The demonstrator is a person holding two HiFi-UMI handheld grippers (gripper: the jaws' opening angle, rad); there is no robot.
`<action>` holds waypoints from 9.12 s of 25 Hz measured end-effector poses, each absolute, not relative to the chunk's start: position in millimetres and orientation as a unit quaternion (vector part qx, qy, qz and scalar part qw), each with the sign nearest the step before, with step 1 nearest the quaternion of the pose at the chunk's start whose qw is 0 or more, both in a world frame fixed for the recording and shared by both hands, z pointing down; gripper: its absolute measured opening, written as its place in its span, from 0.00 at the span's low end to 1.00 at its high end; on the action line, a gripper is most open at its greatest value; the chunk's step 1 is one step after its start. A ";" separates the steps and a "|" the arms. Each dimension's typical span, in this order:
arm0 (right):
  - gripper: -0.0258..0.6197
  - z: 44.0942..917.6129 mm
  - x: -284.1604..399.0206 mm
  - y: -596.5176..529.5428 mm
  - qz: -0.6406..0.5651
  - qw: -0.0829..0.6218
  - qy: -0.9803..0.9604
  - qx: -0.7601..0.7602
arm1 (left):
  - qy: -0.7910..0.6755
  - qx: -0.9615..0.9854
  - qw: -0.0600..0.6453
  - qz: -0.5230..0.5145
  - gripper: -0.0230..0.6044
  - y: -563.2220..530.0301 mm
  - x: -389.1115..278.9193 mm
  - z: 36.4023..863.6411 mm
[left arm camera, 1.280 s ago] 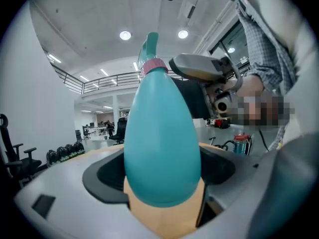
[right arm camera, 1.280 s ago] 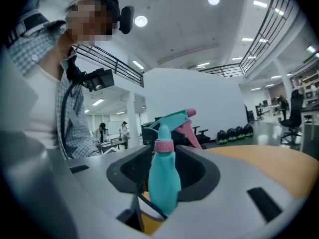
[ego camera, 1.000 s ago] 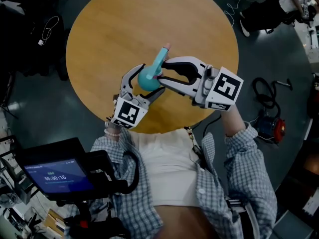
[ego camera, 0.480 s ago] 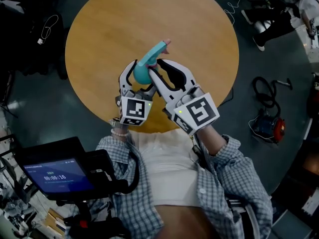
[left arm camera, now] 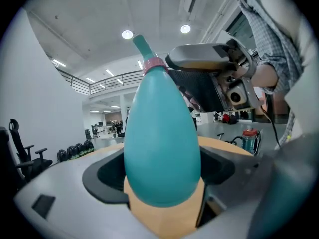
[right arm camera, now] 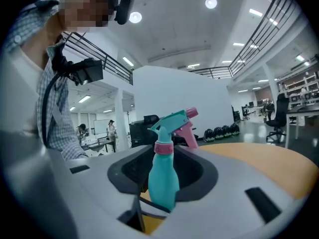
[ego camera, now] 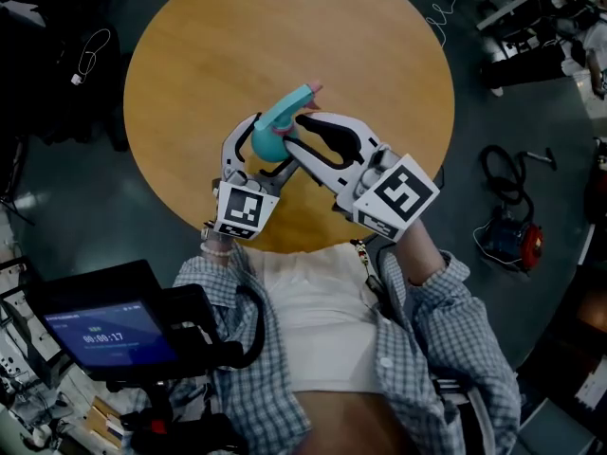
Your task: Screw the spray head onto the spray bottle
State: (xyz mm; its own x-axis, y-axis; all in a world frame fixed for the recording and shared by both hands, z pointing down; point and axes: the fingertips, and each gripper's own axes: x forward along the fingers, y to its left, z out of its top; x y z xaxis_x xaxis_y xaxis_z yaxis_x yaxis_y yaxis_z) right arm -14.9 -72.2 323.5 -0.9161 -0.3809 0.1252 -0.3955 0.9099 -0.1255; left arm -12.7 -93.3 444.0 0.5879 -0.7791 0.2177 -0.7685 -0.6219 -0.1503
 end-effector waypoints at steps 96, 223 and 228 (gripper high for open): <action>0.03 319.9 -31.6 -31.1 0.007 0.090 -0.985 0.144 | 0.430 -0.891 0.000 -0.146 0.73 -94.3 2.2 458.1; 0.42 498.4 9.6 -63.0 0.085 0.176 -0.951 0.241 | 0.433 -0.870 -0.127 -0.201 0.73 -41.2 -38.4 545.2; 0.42 515.1 44.5 -58.9 0.132 0.186 -0.930 0.290 | 0.456 -0.856 -0.118 -0.214 0.35 -38.0 -52.2 546.5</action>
State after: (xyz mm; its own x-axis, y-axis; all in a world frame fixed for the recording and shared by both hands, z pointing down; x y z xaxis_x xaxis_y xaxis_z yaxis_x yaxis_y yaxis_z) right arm 44.5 -58.9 515.1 -0.7631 -0.4892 0.4222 -0.5875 0.7974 -0.1380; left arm -52.2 -38.0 546.5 0.4926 -0.7300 0.4737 -0.8311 -0.5561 0.0073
